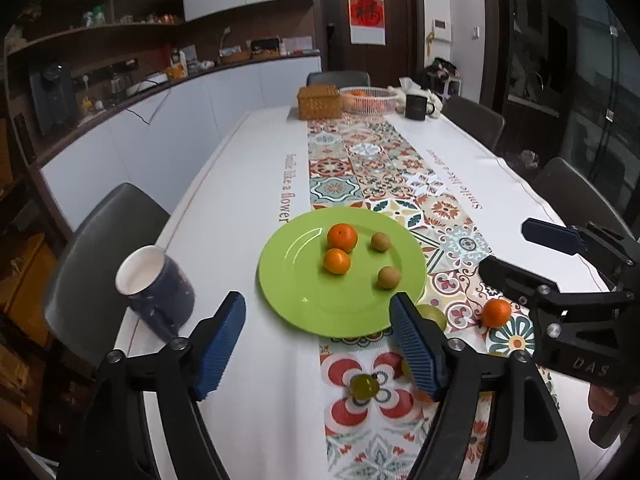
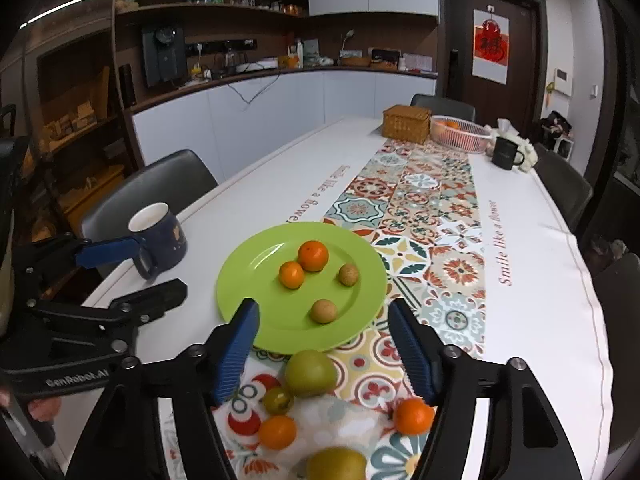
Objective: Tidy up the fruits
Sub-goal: 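Withdraw both tools and reach toward the green fruits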
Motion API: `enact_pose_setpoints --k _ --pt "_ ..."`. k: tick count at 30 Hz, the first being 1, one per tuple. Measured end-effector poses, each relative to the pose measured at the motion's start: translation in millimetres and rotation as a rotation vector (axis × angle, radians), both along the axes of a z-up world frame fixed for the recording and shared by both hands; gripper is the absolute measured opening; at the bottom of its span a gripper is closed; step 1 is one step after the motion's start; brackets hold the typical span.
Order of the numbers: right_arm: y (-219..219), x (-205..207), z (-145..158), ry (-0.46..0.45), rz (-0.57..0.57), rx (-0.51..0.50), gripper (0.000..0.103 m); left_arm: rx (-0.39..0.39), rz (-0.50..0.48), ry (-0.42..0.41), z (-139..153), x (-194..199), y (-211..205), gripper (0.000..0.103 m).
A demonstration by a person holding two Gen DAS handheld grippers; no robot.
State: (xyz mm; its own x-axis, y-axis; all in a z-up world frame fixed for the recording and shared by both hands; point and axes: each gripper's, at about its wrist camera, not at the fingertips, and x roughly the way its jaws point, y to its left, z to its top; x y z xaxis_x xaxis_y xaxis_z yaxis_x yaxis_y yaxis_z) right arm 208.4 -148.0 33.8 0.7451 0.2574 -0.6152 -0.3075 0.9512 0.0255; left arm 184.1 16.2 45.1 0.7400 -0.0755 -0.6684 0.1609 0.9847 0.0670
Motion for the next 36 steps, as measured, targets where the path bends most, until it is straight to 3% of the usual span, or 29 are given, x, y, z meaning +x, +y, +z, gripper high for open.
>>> enact_pose_setpoints --k 9,19,27,36 --pt "-13 -44 -1 -0.031 -0.094 0.020 0.074 0.016 0.015 -0.042 0 -48 4 0.079" --pt "-24 -82 -26 0.041 -0.170 0.067 0.074 0.023 0.026 -0.020 -22 -82 3 0.083" --pt "-27 -92 -50 0.111 -0.177 0.038 0.074 0.025 0.008 0.054 -52 -85 -1 0.083" --pt "-24 -83 -81 0.197 -0.189 -0.012 0.074 0.101 -0.028 0.083 -84 -71 -6 0.083"
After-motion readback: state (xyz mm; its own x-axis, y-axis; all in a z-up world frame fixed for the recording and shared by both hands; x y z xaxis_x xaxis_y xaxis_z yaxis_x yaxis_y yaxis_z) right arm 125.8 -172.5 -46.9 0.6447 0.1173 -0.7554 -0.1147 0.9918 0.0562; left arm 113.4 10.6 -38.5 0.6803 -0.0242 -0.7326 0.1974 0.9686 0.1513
